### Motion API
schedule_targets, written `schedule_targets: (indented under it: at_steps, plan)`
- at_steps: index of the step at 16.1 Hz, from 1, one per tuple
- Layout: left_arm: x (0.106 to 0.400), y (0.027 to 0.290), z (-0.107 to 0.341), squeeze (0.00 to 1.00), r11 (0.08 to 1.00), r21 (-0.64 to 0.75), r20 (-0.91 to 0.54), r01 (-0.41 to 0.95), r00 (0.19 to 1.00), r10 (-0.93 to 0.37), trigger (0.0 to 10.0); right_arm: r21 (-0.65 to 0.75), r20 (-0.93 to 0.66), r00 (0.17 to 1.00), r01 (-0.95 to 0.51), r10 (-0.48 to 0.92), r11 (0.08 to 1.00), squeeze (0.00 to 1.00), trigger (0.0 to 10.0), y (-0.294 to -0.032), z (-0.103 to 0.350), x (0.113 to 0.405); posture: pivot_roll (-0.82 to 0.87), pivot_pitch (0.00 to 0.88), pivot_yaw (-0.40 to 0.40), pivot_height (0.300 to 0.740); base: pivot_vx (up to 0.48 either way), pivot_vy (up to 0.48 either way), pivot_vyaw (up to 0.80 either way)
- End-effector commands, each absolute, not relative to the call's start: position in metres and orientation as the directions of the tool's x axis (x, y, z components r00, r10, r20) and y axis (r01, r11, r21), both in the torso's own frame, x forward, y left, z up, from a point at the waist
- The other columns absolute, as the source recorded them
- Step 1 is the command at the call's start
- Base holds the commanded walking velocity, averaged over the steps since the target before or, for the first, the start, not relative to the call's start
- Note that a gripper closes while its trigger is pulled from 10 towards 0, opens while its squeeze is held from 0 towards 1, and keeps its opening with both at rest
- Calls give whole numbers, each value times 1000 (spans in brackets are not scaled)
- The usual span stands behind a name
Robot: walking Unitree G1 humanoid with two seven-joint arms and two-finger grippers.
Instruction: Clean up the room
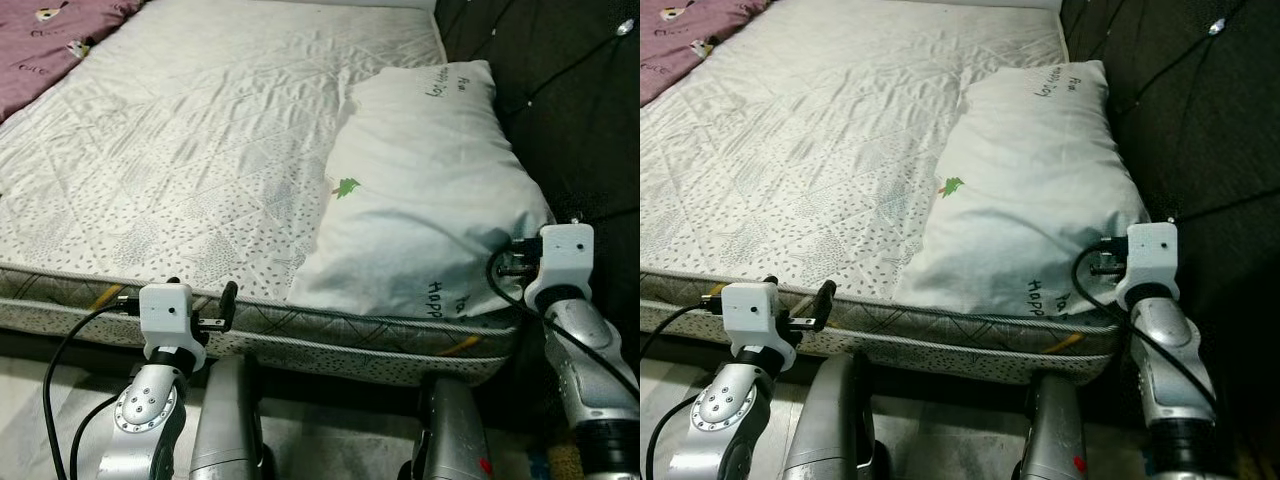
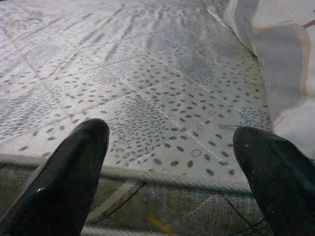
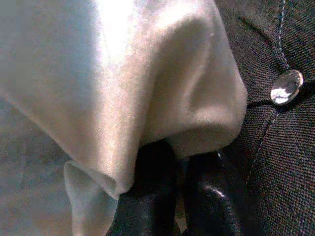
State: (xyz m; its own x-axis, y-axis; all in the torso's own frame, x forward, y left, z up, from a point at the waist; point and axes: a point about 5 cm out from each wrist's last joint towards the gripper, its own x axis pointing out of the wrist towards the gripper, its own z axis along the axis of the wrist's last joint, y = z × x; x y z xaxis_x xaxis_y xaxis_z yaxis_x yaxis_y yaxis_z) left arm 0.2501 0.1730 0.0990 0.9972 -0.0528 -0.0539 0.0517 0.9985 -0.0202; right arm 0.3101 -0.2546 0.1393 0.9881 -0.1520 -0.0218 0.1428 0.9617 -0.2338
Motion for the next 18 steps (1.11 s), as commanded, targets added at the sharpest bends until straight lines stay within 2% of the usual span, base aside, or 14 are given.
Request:
schedule_targets:
  at_steps: [1,3,4,6,9,15,18]
  plan:
    - [250,174,99,0,999,-12,-53,47,997,-48,10000,-238,41,981,192,-187,952,0,10000,-258,150,306,11,101,11,511,0,0,0]
    - [249,173,99,0,999,-16,-54,48,997,-49,10000,-210,27,989,148,-146,966,0,10000,-244,144,302,8,101,8,511,0,0,0]
    - [249,172,99,0,999,-16,-54,48,997,-49,10000,-202,22,990,139,-138,969,1000,10000,-241,142,302,8,100,5,511,0,0,0]
    - [249,171,98,0,999,-18,-53,48,997,-48,10000,-189,12,995,99,-99,977,1000,10000,-227,135,297,10,98,1,511,0,0,0]
    - [248,172,98,0,999,-16,-52,43,998,-44,10000,-212,18,993,115,-114,970,1000,10000,-224,137,294,10,98,1,511,0,0,0]
    - [249,172,96,0,999,-13,-57,45,997,-46,10000,-292,161,956,285,-247,913,1000,10000,-253,173,303,2,82,4,511,0,0,0]
    - [247,175,95,0,999,-12,-61,46,997,-47,10000,-282,144,961,267,-234,922,1000,10000,-252,170,296,2,82,4,511,0,0,0]
